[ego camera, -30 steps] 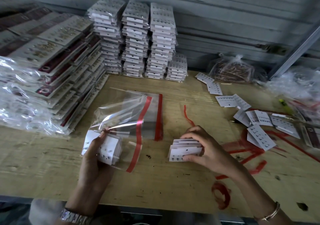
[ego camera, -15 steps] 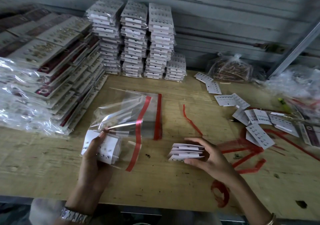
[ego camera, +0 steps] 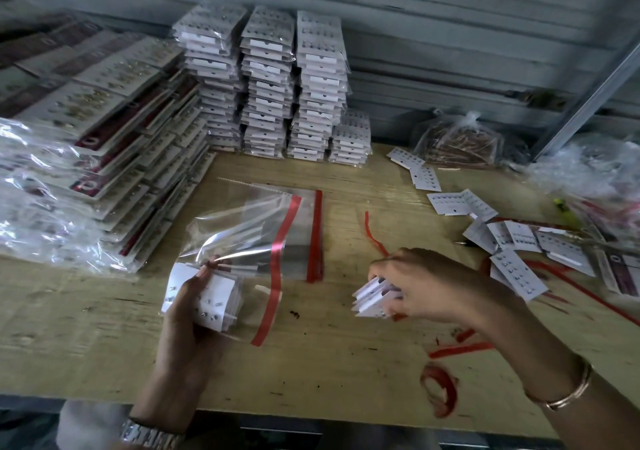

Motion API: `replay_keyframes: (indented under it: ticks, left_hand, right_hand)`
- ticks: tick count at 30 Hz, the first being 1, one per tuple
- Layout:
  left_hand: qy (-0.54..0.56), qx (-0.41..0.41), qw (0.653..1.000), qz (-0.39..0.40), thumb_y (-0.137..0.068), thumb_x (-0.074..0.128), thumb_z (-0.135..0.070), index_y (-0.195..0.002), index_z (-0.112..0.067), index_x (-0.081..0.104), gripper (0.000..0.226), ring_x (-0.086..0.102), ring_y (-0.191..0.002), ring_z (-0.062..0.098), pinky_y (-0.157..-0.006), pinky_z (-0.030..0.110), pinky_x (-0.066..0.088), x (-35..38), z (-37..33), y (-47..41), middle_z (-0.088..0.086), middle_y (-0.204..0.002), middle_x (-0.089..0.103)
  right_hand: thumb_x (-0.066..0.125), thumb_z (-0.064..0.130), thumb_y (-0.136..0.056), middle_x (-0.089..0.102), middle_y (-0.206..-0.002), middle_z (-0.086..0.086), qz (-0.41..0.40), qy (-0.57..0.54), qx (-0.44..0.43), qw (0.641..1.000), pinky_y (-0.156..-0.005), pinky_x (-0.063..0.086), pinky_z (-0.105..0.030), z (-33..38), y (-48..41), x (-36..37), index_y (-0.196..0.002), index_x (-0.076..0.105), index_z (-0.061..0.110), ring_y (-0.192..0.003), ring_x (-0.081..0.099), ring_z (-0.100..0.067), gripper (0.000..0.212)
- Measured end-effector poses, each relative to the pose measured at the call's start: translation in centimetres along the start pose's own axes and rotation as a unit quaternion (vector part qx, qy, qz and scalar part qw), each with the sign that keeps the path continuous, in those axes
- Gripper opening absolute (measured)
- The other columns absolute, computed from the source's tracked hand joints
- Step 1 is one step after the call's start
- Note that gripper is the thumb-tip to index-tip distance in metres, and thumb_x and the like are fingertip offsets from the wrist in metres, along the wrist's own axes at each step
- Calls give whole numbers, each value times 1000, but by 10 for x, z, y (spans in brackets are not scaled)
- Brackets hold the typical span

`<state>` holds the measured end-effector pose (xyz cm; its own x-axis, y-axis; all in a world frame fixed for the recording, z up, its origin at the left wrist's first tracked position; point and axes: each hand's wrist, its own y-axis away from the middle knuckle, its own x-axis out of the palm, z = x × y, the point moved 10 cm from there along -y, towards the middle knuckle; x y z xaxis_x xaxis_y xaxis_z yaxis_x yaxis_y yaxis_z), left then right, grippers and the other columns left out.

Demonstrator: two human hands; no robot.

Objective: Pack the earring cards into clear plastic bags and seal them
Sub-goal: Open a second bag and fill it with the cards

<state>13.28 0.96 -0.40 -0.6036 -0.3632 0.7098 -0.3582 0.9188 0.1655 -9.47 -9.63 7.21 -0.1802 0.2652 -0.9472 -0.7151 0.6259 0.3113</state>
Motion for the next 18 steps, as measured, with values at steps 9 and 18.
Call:
replay_keyframes:
  ticks: [9,18]
  left_hand:
    - [-3,3,1000,8,-100,50,-24,-95,-18,76,27,72,-75,20,-66,35,59,-2,0,0,5,-87,73]
    - [-18,-20,999,-29,-95,57,-25,-111,-11,71,25,69,-94,29,-87,50,56,-13,7,-3,13,-105,70]
  right_hand:
    - [60,9,-88,59,-95,-3,75,55,-16,996,-68,50,-34,25,-9,26,-121,45,14,-85,60,-20,37]
    - [59,14,-91,47,-82,14,20,0,-52,998,-65,46,-25,25,0,22,-104,43,20,-75,49,-5,21]
